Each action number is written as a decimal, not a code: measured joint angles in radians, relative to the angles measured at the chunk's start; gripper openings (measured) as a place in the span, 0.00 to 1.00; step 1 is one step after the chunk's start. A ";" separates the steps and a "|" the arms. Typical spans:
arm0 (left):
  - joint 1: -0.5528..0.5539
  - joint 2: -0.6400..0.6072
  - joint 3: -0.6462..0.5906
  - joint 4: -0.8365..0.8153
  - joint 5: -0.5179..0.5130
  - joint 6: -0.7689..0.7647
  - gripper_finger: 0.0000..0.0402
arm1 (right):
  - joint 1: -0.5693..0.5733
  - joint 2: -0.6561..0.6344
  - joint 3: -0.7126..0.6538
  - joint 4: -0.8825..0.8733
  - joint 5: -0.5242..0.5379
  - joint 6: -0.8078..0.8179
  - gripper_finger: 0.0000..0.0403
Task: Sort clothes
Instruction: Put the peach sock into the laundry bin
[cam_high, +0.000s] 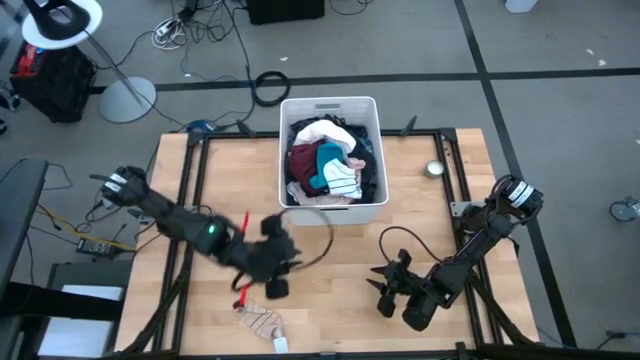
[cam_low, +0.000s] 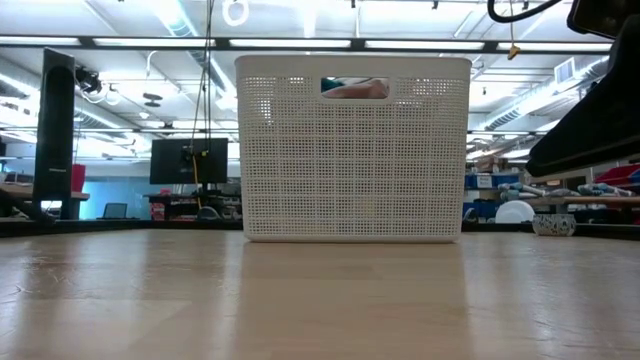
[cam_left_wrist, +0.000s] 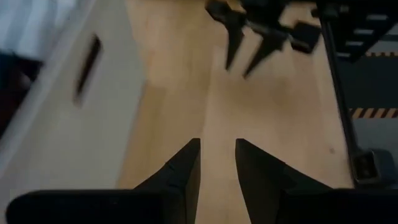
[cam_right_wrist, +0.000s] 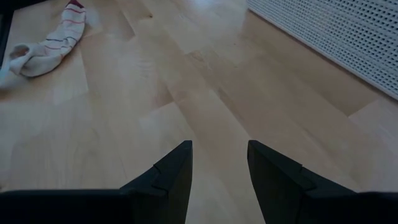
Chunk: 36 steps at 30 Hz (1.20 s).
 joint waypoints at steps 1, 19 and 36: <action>-0.030 0.000 -0.018 0.004 -0.016 -0.036 0.26 | 0.001 0.000 0.000 0.000 0.000 0.002 0.39; -0.492 0.014 -0.391 0.108 -0.123 -0.826 0.26 | 0.001 0.000 0.000 0.006 0.000 0.012 0.39; -0.615 0.302 -0.512 0.270 -0.116 -0.960 0.26 | -0.002 0.000 0.000 0.002 0.001 0.013 0.39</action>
